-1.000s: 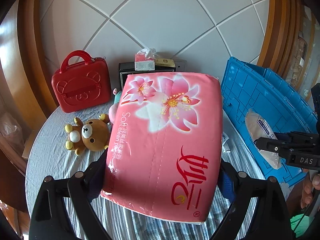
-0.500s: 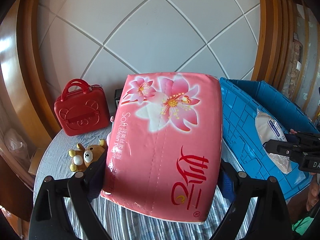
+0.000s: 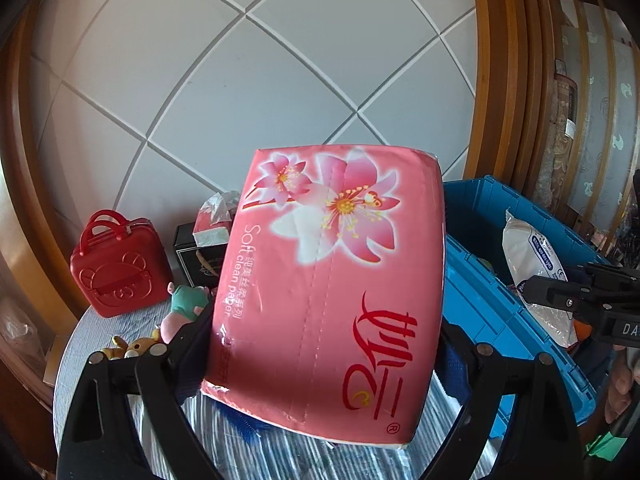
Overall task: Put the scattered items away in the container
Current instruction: 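Lift the tissue pack and wipes pack and carry them over the blue crate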
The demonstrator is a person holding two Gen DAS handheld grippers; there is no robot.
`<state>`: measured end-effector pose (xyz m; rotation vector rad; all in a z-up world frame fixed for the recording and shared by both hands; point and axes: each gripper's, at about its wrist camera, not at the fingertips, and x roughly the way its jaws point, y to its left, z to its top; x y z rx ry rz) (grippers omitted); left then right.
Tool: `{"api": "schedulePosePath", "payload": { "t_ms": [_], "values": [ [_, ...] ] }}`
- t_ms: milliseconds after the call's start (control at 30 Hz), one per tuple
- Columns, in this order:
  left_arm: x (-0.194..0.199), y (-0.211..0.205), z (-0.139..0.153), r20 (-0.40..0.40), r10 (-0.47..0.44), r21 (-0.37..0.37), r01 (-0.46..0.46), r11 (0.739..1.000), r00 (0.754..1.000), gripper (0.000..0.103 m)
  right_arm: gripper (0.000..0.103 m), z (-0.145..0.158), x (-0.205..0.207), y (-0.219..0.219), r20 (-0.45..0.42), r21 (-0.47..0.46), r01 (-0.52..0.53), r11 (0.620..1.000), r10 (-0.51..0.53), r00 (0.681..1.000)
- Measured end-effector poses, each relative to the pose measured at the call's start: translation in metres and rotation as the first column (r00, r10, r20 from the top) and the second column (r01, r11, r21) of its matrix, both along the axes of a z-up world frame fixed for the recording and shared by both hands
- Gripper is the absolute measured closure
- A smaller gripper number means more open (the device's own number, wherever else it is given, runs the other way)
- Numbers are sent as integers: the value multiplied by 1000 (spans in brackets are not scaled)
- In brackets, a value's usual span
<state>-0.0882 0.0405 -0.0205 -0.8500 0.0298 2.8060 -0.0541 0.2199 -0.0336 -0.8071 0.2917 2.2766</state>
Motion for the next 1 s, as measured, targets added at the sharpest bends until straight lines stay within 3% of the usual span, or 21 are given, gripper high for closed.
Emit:
{"api": "schedulePosePath", "payload": {
  "t_ms": [467,1000],
  "values": [
    [-55,137,22,-5,-182,-7,182,983,983,11,58,34,96,70,-57,11,165,986,-164,985],
    [-108,262,19,27,-335,-36,335,941,942,11,58,46,190,143,-93,-18,363,932,-363,927]
  ]
}}
